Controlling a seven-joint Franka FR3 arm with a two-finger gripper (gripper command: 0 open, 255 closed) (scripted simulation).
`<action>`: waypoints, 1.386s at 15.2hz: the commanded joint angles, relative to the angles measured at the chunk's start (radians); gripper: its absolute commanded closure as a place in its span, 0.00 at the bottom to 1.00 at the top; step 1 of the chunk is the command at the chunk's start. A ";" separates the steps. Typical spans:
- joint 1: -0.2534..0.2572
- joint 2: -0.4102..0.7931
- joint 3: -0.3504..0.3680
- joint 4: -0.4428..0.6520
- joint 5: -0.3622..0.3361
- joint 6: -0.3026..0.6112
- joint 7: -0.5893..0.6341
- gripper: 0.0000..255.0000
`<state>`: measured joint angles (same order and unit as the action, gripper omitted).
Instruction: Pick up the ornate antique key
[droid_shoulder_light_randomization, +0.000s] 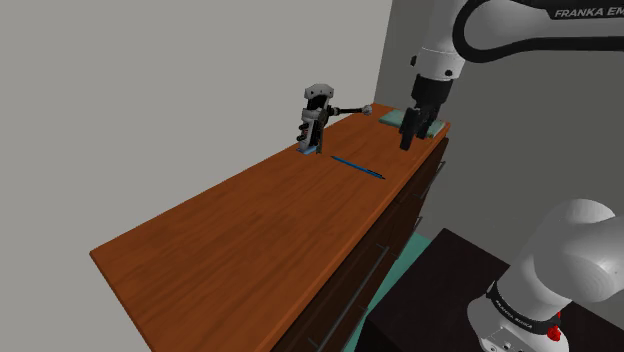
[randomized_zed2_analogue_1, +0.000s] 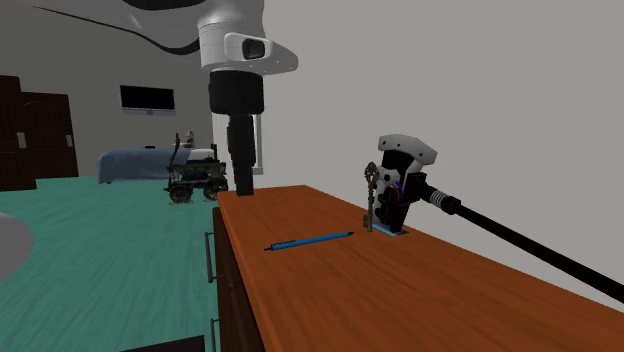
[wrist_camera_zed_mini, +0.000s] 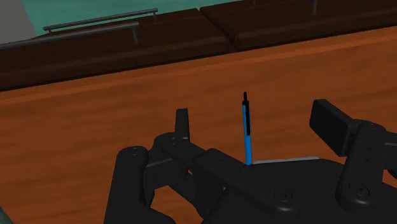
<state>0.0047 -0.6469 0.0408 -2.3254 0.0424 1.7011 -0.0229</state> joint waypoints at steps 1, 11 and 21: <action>-0.001 0.038 0.031 0.003 0.002 0.079 0.047 0.00; -0.046 0.302 0.163 0.141 -0.090 0.392 0.284 0.00; -0.090 0.547 0.251 0.344 -0.297 0.546 0.534 0.00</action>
<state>-0.0850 -0.1146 0.2876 -1.9876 -0.2412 2.2353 0.4957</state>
